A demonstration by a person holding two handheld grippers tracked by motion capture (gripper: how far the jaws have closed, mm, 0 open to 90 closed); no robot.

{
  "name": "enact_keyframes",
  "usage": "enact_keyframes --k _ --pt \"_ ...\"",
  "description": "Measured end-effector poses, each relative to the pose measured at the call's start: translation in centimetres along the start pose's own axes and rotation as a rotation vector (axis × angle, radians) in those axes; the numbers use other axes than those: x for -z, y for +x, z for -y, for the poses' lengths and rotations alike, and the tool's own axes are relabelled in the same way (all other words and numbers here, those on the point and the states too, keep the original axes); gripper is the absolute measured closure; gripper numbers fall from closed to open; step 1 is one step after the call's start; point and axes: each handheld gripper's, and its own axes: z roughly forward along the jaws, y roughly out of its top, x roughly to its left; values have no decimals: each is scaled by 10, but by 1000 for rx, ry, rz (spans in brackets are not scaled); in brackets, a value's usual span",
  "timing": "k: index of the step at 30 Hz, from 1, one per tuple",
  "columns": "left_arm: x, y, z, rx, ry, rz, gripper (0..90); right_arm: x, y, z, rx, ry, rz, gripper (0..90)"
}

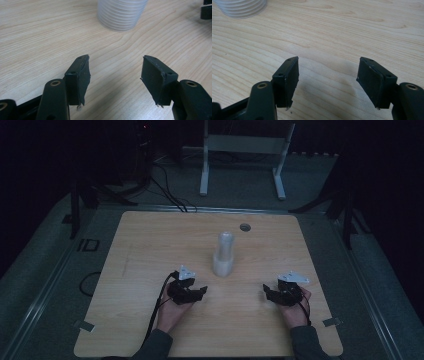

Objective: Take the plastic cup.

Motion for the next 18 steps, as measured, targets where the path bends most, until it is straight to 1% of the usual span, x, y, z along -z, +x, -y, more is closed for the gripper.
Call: enact_keyframes --k 3,4,5,7,10,12,13,14,15,16,18 --pt "-1 0 0 3 5 11 336 0 0 0 1 1 -1 337" --pt "-2 3 1 36 11 58 336 0 0 0 3 0 0 338" --pt "-3 4 1 41 12 64 305 1 1 0 3 -2 -1 341" --pt "-3 3 1 27 13 55 291 2 1 0 1 -5 -2 340" --pt "-2 2 1 16 8 54 262 2 1 0 0 -6 -5 341" --pt "-1 1 0 6 3 61 246 3 1 -1 -4 -7 -3 341" --pt "0 0 0 2 -4 80 217 4 1 -1 -6 -10 -6 341" --pt "0 1 -1 2 -9 88 207 4 1 -2 -10 -13 -10 341" --pt "0 1 -1 2 -9 88 204 4 1 -2 -10 -13 -10 341" --pt "0 0 -2 -3 -9 80 203 8 2 -3 -18 -26 -15 341" --pt "0 0 -3 -3 -6 83 204 9 2 -4 -15 -29 -16 341"
